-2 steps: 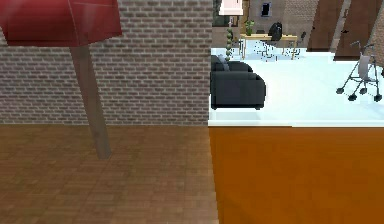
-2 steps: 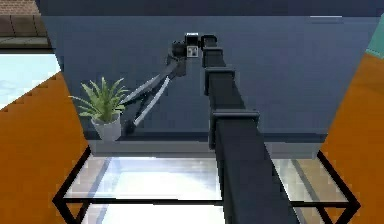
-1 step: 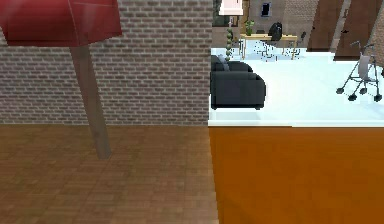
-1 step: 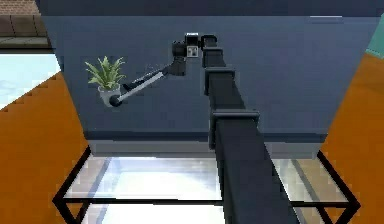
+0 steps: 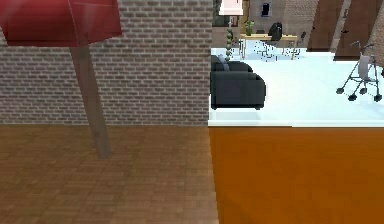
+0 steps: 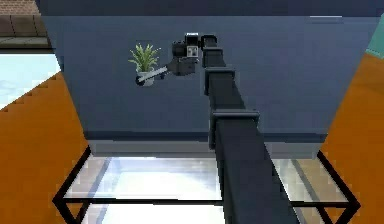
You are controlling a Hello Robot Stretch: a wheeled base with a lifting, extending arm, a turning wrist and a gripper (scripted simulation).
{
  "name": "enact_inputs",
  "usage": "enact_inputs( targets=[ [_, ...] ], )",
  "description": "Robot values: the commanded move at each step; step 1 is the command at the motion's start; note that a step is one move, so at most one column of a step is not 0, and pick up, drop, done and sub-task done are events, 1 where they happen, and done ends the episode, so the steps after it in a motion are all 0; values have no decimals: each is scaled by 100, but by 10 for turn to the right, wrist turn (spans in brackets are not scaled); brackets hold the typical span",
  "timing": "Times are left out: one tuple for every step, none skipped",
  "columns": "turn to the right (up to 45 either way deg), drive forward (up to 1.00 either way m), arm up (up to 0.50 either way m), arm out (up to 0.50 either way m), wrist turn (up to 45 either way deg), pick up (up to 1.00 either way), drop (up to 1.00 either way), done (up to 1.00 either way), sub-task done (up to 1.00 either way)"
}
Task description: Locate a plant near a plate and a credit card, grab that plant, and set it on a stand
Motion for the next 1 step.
enact_inputs(
  targets=[
    [0,0,0,0,450,0,0,0,0]
  ],
)
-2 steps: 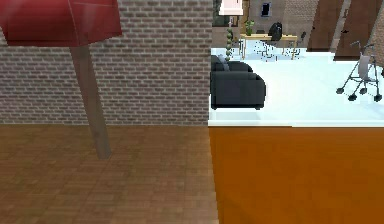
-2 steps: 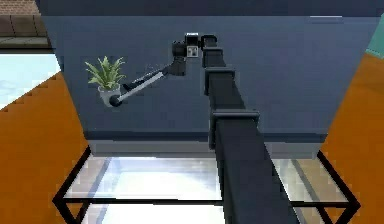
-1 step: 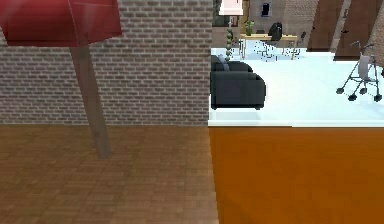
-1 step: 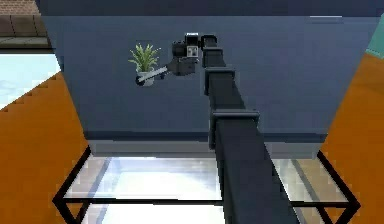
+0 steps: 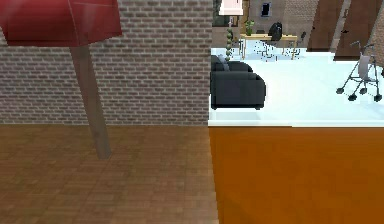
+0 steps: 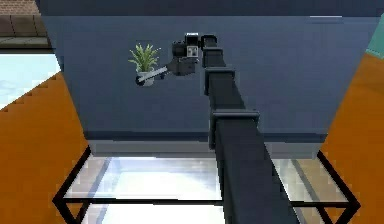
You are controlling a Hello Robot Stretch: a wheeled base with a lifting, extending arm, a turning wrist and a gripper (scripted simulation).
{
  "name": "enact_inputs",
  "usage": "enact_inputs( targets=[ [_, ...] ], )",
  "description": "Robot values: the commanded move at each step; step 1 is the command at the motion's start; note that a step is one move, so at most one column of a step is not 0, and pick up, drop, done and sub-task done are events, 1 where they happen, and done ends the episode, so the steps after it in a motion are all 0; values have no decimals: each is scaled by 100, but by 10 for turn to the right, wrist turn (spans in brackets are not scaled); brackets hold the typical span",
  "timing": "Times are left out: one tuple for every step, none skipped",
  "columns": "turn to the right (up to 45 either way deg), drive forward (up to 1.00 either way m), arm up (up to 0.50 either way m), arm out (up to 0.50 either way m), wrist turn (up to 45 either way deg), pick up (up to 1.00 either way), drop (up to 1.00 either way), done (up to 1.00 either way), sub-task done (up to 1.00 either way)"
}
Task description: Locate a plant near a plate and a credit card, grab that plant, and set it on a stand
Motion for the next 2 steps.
enact_inputs(
  targets=[
    [0,0,0,0,450,0,0,0,0],
    [0,0,0,0,0,0,100,0,0]
  ],
)
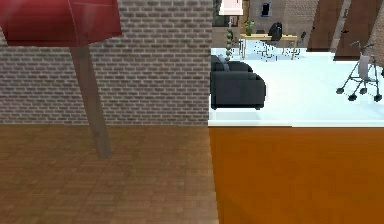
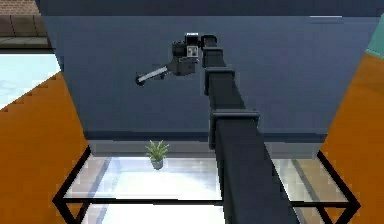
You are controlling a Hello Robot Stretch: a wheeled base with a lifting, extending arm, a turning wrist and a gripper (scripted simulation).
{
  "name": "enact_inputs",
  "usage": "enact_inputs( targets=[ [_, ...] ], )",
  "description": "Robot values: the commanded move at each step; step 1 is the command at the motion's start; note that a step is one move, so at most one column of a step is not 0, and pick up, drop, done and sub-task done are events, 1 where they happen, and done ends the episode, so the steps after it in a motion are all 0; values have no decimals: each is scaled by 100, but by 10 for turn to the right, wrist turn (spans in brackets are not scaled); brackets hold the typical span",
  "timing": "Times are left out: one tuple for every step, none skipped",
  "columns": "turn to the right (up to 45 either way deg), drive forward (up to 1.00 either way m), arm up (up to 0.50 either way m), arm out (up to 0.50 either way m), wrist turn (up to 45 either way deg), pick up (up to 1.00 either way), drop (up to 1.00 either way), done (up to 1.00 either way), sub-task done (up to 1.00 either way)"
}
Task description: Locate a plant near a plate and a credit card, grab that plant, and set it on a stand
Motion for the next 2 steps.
enact_inputs(
  targets=[
    [0,0,0,-10,0,0,0,0,0],
    [0,0,0,0,0,0,0,100,0]
  ],
)
